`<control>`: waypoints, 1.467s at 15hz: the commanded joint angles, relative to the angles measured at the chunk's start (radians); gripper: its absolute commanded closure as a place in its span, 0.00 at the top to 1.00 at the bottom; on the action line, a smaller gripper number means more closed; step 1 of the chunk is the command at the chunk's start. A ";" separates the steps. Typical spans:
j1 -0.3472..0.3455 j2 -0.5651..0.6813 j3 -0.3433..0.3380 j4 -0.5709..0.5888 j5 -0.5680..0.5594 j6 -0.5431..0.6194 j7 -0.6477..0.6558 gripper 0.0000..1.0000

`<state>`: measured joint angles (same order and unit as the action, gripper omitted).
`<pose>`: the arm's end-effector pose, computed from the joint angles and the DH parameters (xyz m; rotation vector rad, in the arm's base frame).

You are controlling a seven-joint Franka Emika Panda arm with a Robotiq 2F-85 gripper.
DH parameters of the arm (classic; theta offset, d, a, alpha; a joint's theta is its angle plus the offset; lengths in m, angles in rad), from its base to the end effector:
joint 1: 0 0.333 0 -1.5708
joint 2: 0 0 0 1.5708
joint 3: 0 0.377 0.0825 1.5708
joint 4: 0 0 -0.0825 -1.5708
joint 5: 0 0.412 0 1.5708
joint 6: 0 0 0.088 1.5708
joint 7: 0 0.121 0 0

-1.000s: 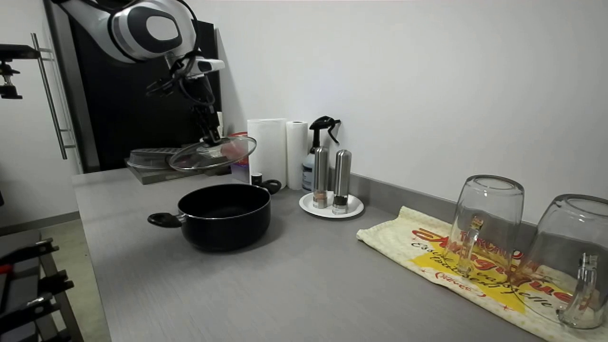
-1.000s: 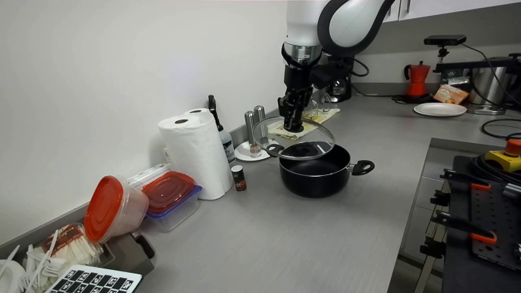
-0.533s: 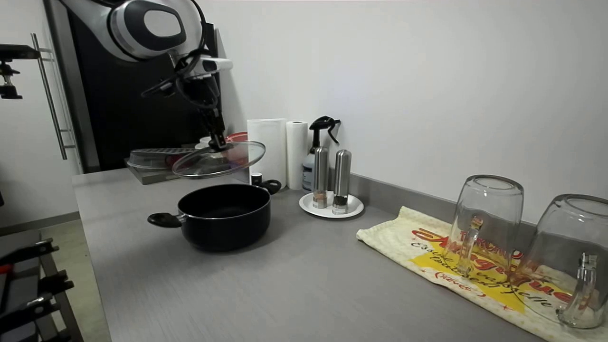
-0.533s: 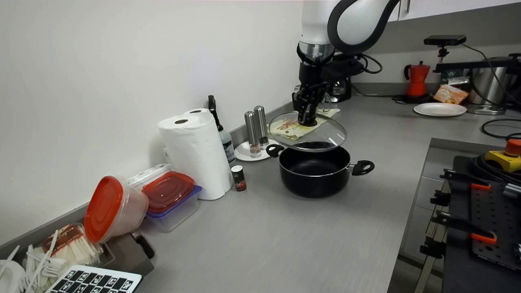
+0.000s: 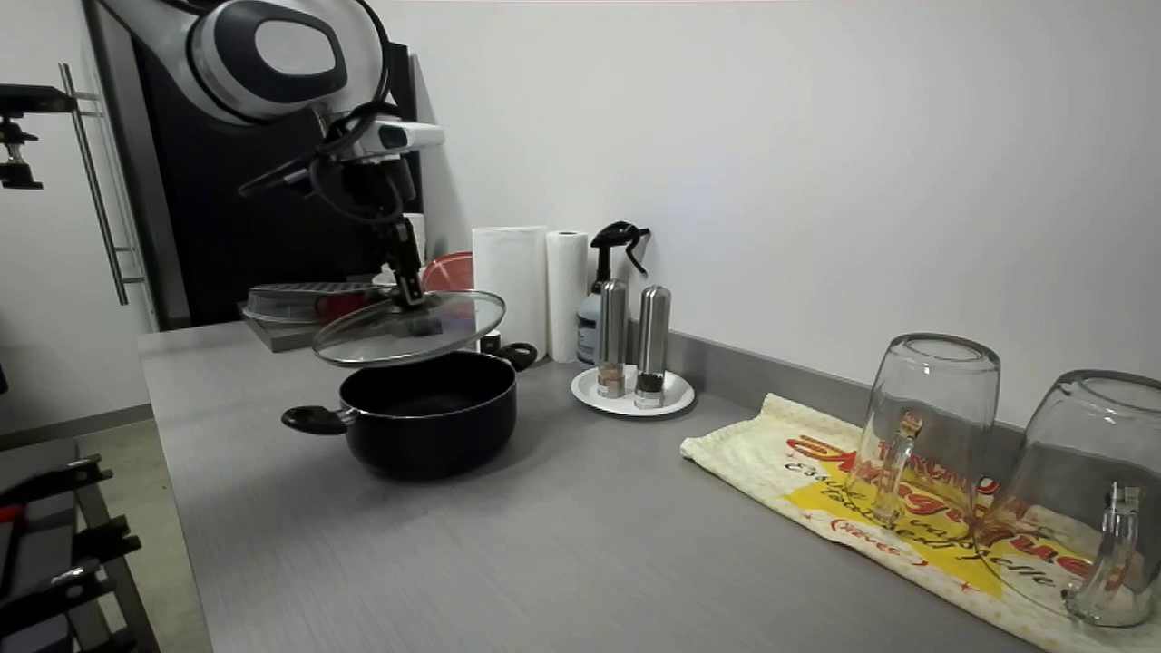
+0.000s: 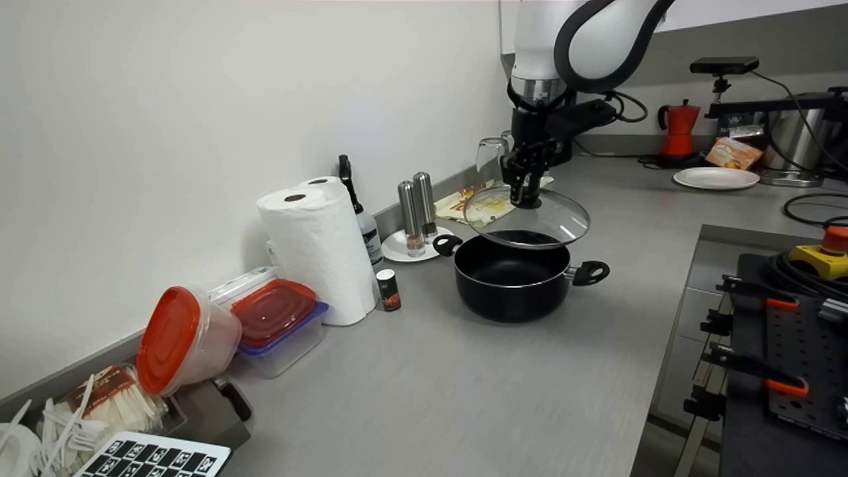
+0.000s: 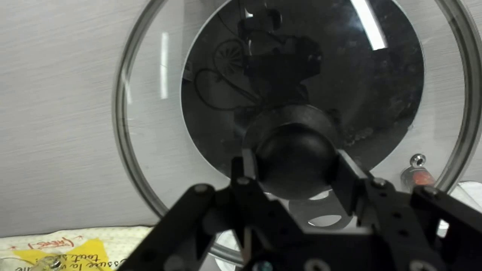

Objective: Cover the pot with the clear lid

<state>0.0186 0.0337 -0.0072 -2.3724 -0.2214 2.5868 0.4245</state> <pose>0.5408 0.0086 0.3535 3.0135 -0.3560 0.3113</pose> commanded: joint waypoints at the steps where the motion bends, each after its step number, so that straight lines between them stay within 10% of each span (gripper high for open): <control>1: -0.004 -0.051 0.000 -0.025 0.030 -0.014 -0.042 0.25; 8: -0.007 -0.058 0.002 -0.022 0.031 -0.058 -0.084 0.25; 22: 0.154 0.310 0.026 0.317 0.002 -0.067 -0.050 0.25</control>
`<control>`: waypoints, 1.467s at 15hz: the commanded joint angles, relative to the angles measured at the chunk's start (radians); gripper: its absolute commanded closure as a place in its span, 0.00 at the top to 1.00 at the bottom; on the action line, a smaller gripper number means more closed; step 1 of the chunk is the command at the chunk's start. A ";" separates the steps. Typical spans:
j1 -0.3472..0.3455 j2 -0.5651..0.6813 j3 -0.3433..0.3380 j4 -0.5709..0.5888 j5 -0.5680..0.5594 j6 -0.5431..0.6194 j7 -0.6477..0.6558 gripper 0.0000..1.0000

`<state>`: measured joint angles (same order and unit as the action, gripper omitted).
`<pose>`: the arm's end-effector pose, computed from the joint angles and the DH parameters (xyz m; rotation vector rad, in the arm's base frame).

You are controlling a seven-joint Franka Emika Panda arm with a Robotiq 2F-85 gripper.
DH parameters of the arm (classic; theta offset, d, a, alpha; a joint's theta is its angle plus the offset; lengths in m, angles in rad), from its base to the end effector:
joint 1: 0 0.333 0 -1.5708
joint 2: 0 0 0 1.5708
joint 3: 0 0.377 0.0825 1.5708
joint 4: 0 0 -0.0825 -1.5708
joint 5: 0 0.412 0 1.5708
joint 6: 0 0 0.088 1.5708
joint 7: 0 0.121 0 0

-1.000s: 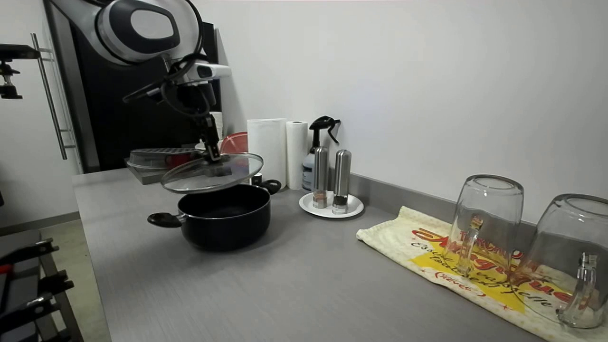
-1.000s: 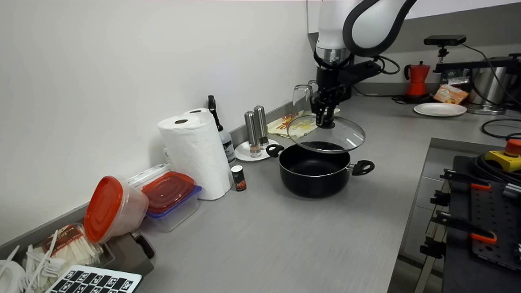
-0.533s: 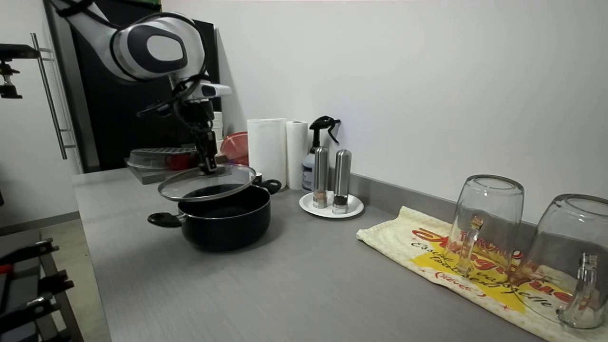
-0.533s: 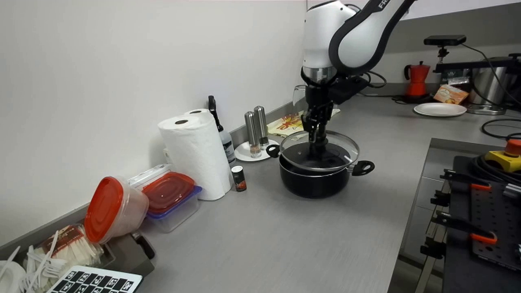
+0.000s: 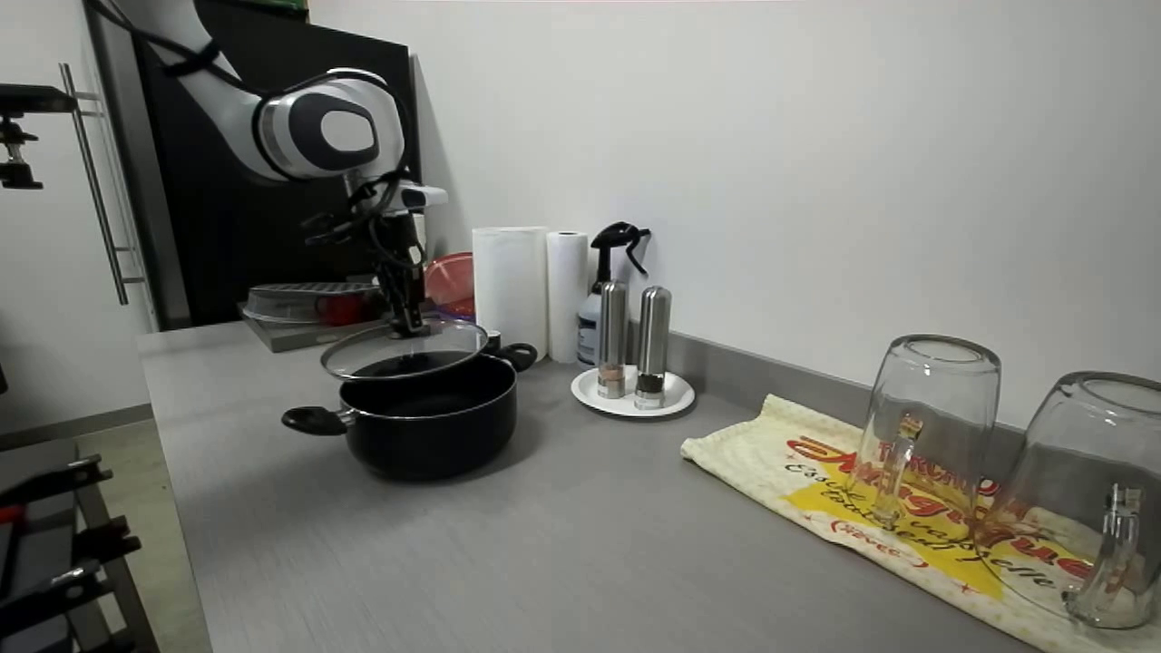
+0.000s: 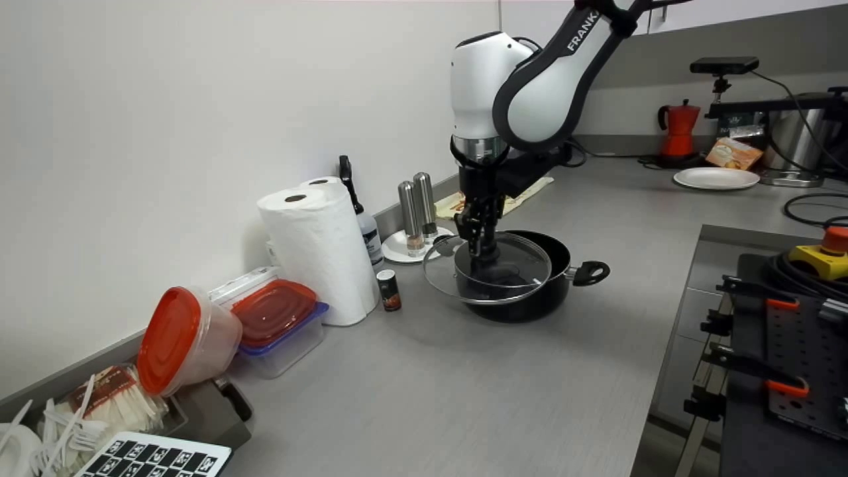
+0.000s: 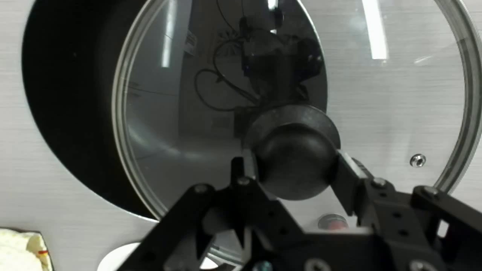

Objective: Cover the pot with the clear lid

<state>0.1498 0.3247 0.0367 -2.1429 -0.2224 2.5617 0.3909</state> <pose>0.6080 0.1158 0.2814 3.0485 -0.0402 0.1903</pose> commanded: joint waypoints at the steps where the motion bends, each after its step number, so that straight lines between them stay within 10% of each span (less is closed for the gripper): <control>1: 0.023 0.017 -0.023 0.105 -0.001 -0.048 -0.026 0.25; 22: -0.040 0.028 -0.095 0.073 0.003 -0.080 -0.065 0.25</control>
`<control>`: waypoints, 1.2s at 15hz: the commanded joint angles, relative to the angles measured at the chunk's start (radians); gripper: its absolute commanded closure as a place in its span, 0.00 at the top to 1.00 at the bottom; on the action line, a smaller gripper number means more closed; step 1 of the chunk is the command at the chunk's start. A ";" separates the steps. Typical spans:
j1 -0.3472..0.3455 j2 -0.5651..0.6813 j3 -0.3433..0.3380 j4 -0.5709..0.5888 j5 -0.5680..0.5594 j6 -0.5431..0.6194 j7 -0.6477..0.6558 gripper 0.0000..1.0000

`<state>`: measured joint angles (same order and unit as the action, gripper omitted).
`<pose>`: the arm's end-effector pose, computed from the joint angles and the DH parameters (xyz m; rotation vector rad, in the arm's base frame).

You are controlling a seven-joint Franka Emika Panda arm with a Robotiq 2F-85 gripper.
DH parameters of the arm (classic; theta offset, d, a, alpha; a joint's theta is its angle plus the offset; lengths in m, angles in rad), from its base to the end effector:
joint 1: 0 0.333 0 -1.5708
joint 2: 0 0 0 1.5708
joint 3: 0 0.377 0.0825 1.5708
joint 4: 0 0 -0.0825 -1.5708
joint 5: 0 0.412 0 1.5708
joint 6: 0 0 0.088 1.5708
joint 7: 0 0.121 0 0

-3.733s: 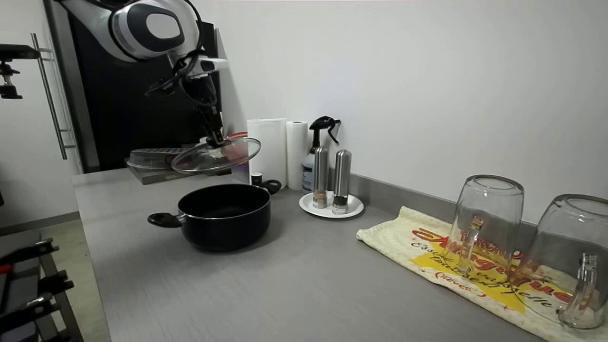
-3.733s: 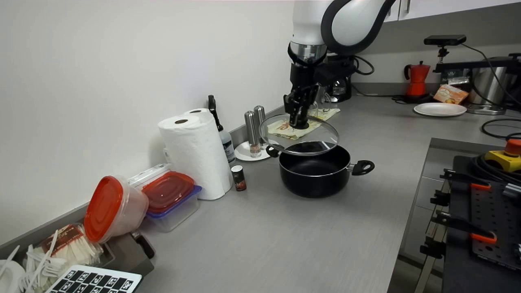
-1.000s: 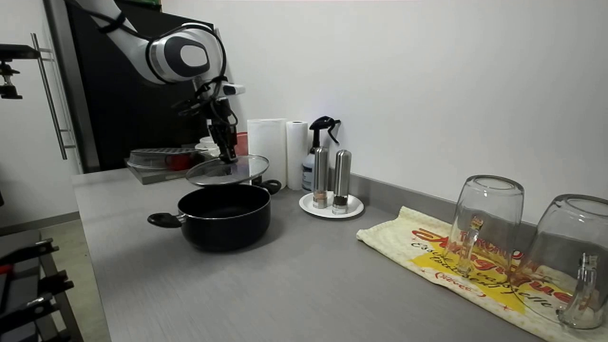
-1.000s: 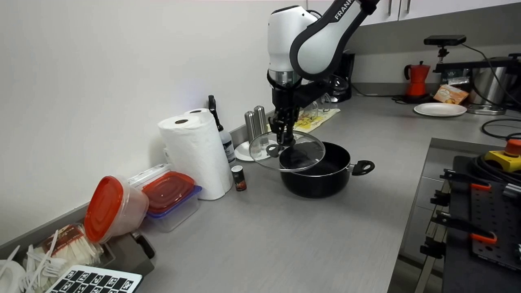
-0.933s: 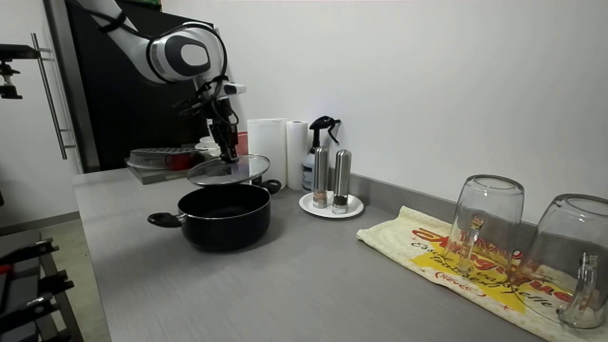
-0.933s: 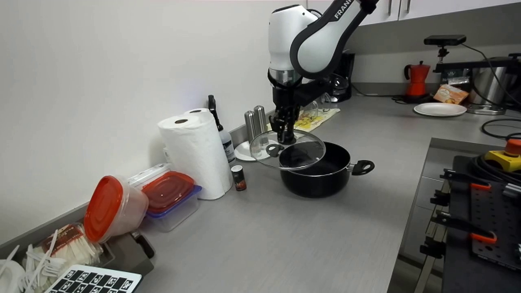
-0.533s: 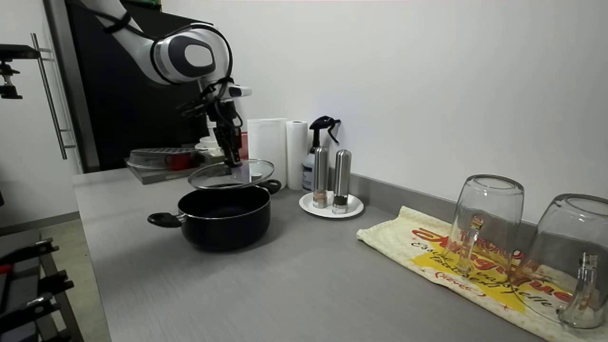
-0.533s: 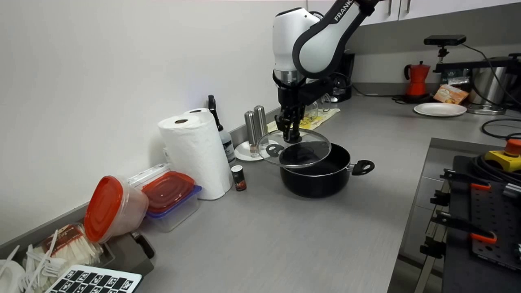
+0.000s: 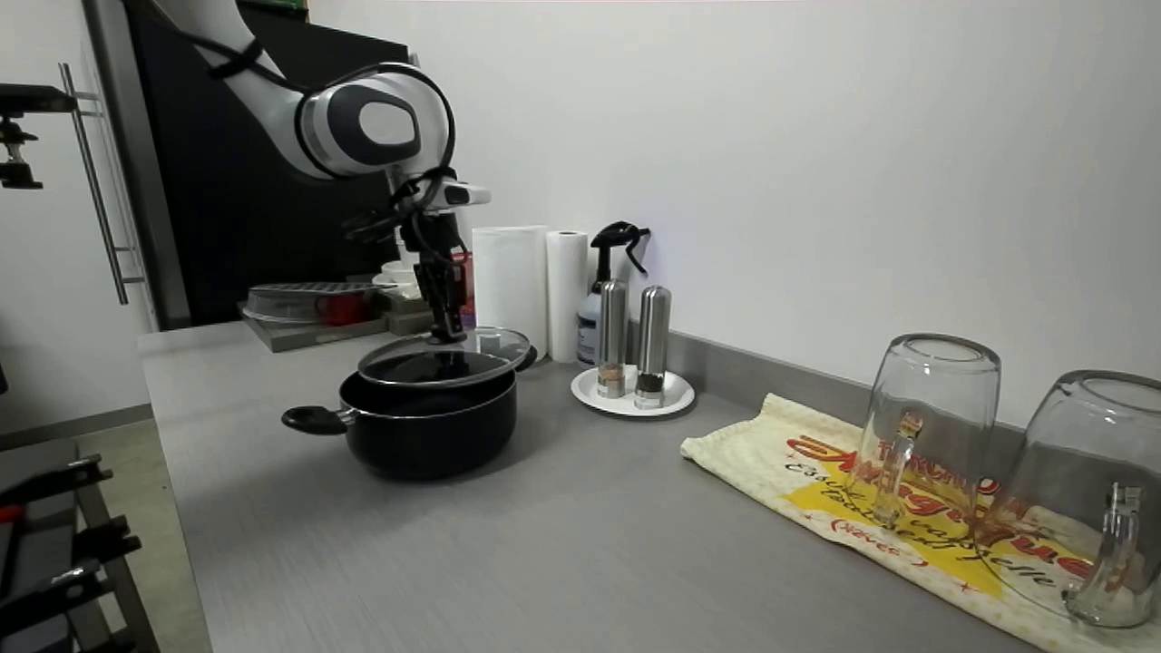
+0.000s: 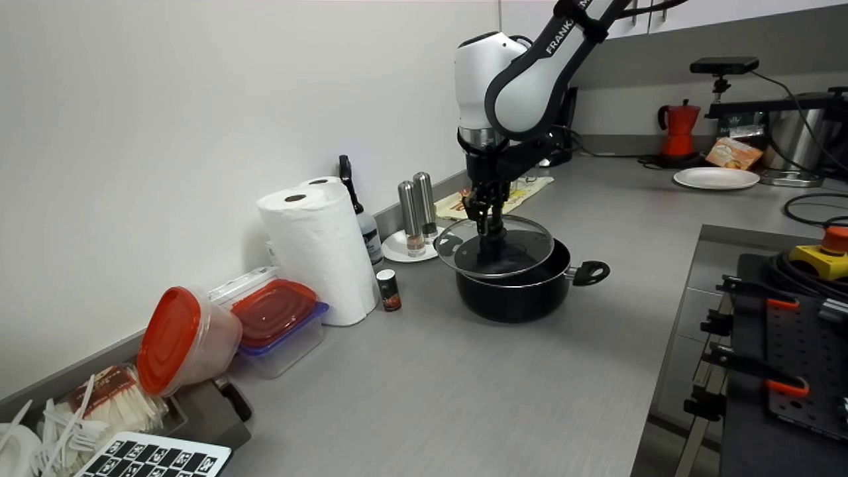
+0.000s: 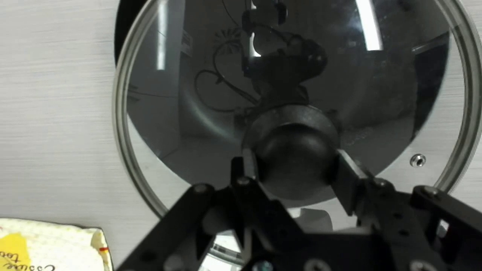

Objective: Cover the pot with the clear lid

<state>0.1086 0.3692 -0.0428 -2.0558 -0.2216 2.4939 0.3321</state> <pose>0.6406 0.0427 0.2839 2.9966 -0.1356 0.1459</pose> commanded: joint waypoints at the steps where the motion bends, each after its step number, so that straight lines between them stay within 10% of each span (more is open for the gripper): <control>1: 0.000 -0.018 -0.019 -0.020 0.004 -0.013 -0.006 0.25; 18: -0.017 -0.035 0.004 -0.070 0.122 -0.049 -0.017 0.25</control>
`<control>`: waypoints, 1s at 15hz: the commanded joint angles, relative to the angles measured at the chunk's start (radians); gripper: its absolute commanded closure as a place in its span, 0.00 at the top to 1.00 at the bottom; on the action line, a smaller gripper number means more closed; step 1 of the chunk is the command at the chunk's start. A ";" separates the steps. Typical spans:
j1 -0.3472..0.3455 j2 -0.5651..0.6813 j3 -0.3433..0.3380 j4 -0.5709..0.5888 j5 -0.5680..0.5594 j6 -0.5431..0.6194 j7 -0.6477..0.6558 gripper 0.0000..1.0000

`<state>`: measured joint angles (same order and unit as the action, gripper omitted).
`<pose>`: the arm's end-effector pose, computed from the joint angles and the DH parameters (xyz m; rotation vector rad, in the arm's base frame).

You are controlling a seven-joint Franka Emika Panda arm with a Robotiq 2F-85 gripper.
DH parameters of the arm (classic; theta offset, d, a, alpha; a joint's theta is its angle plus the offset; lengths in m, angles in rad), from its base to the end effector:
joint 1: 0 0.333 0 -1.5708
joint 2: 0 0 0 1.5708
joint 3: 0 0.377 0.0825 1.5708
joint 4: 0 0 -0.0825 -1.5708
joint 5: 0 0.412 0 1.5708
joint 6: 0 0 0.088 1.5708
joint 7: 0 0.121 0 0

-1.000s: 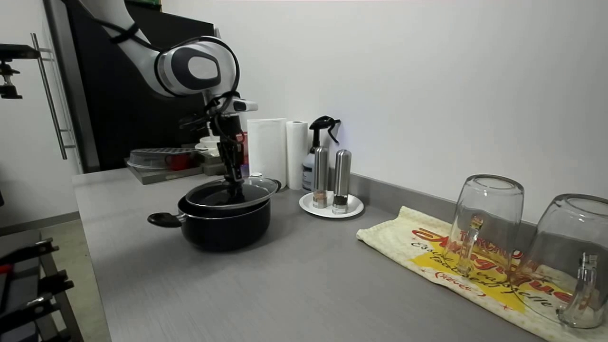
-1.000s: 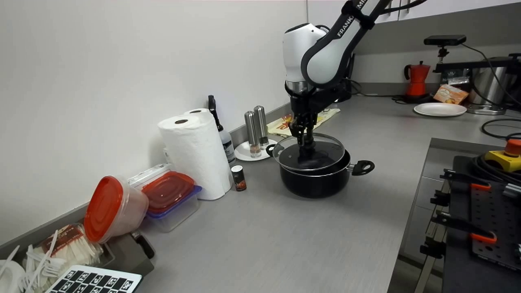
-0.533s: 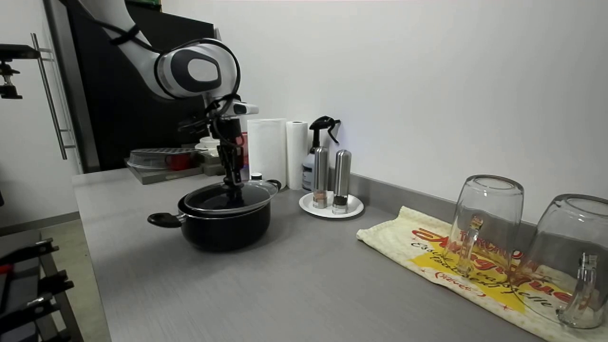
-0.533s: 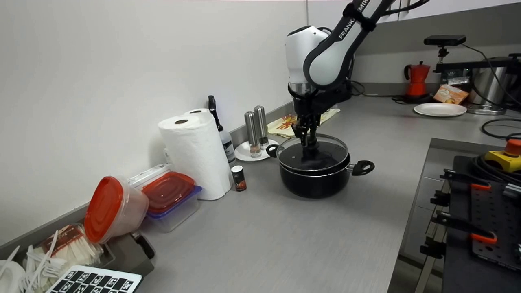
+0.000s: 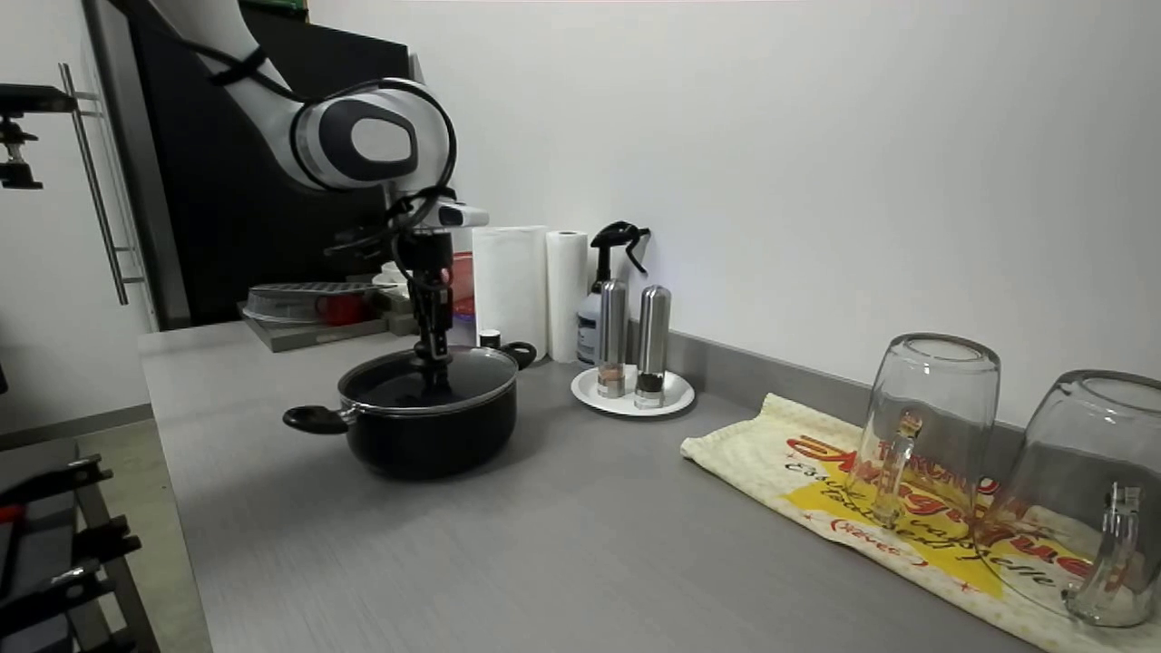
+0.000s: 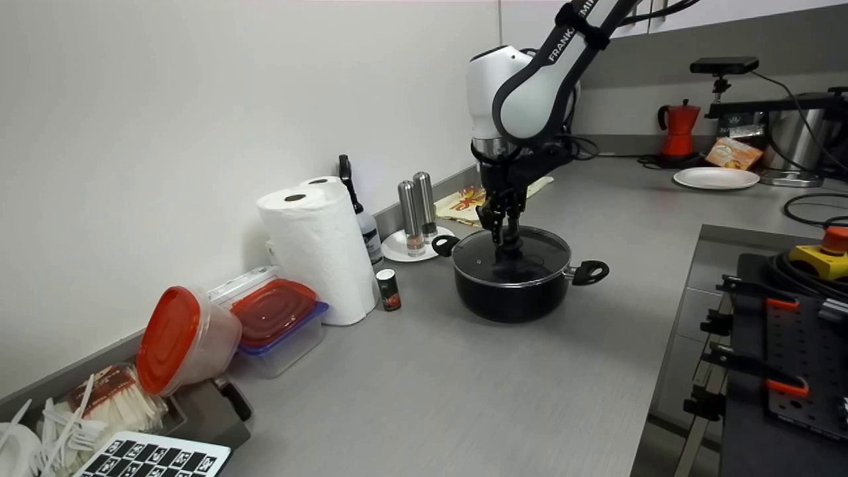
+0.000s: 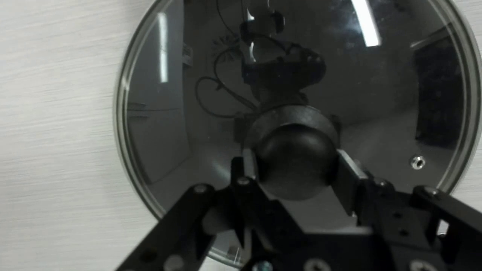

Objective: Cover the pot with the clear lid

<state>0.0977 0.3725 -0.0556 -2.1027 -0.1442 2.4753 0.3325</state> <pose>0.6211 0.0263 0.2607 3.0226 -0.2623 0.0304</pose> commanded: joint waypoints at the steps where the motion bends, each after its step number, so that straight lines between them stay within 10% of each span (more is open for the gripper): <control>1: -0.006 -0.042 0.017 -0.034 0.052 -0.029 -0.018 0.25; 5: -0.006 -0.042 0.019 -0.035 0.073 -0.036 -0.020 0.25; 6: -0.004 -0.041 0.018 -0.033 0.070 -0.046 -0.019 0.47; 10: 0.002 -0.009 0.006 -0.016 0.045 -0.016 -0.001 0.50; 11: 0.002 -0.009 0.006 -0.016 0.045 -0.017 -0.001 0.75; 15: 0.002 -0.007 0.006 -0.016 0.045 -0.016 -0.001 0.70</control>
<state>0.0977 0.3655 -0.0481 -2.1198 -0.1009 2.4607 0.3326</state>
